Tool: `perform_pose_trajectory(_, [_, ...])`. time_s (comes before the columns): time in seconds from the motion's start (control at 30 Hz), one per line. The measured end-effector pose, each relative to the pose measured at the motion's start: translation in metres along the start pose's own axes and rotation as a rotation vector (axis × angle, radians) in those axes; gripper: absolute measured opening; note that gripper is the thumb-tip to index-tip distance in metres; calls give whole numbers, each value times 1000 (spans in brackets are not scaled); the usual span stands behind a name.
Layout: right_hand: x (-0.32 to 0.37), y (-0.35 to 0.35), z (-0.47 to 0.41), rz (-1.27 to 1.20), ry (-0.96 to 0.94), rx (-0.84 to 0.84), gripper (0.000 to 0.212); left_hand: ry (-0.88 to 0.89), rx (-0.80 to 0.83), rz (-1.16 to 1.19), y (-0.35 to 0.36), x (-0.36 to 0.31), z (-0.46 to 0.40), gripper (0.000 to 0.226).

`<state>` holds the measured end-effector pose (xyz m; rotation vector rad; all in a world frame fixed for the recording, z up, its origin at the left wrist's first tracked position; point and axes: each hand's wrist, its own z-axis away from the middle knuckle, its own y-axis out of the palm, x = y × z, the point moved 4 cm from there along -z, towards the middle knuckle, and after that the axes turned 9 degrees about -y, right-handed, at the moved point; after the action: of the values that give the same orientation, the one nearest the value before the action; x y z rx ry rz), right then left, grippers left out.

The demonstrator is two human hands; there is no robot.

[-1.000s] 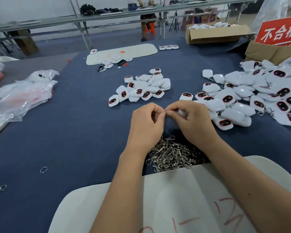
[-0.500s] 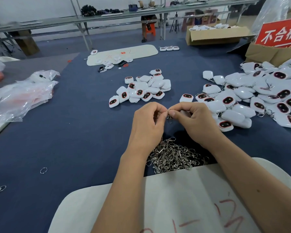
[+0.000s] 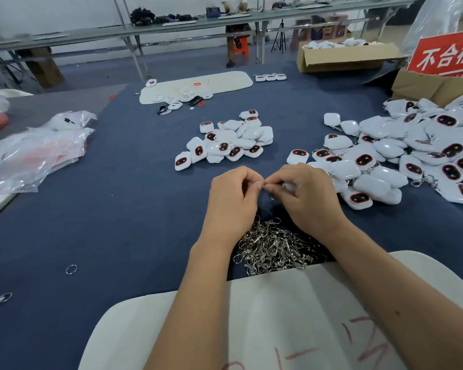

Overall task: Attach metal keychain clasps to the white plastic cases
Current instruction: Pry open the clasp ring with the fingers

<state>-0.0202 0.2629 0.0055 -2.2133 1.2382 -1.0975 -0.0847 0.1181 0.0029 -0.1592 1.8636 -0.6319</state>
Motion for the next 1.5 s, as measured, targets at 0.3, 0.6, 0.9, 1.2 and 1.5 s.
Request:
perform_pose_trajectory(0.3, [-11, -1, 0, -215, 131, -67, 14, -49, 53, 79, -1, 0, -1, 16])
perform_pose_trajectory(0.6, [-12, -1, 0, -322, 153, -42, 11, -30, 48, 120, -3, -2, 0, 17])
perform_pose_trajectory(0.9, [-13, 1, 0, -347, 167, -40, 13, -16, 58, 135, -5, -5, 0, 19])
perform_pose_trajectory(1.2, [-15, 1, 1, -366, 169, -26, 11, -25, 72, 137, -5, -3, 0, 19])
perform_pose_trajectory(1.5, [-15, 1, 0, -406, 172, -5, 12, -26, 101, 202, -5, 0, -2, 22])
